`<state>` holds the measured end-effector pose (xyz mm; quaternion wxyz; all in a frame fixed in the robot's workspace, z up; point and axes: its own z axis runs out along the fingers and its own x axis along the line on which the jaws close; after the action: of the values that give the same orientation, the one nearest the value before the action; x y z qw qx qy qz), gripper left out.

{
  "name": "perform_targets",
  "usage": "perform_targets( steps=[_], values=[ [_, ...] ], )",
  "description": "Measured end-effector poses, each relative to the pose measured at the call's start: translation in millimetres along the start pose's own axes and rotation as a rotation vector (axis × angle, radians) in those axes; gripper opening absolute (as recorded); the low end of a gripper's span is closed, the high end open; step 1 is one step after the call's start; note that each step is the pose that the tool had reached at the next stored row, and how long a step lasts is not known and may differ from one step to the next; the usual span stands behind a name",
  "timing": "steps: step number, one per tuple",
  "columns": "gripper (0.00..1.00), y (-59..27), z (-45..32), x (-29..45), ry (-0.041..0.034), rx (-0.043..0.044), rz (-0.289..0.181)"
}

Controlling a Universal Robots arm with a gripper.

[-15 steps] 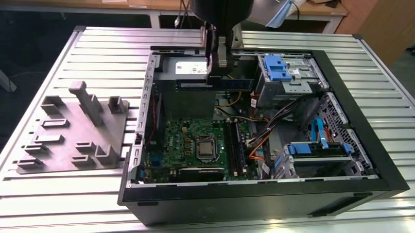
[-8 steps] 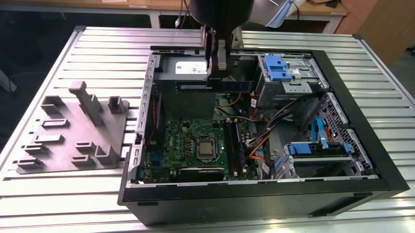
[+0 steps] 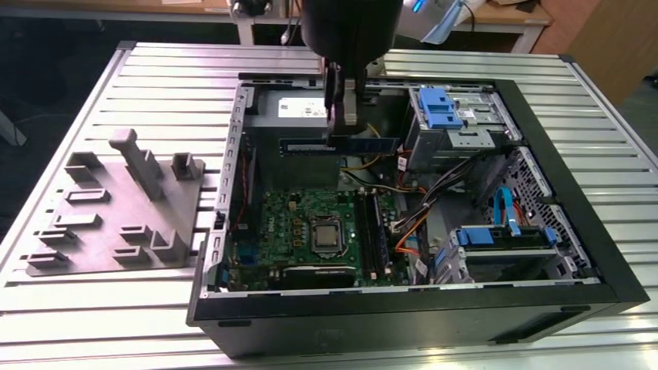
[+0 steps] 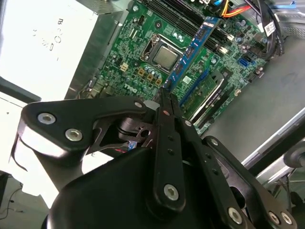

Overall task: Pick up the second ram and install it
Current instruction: 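Pick up the second ram and move it above second insertion slot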

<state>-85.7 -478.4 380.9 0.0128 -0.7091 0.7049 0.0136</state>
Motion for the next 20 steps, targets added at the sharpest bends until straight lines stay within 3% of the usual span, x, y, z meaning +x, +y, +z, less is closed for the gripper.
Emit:
perform_targets(
  steps=[20],
  values=[
    [0.11, 0.0, 36.3, 1.4, 0.0001, -0.0002, 0.0]
  ],
)
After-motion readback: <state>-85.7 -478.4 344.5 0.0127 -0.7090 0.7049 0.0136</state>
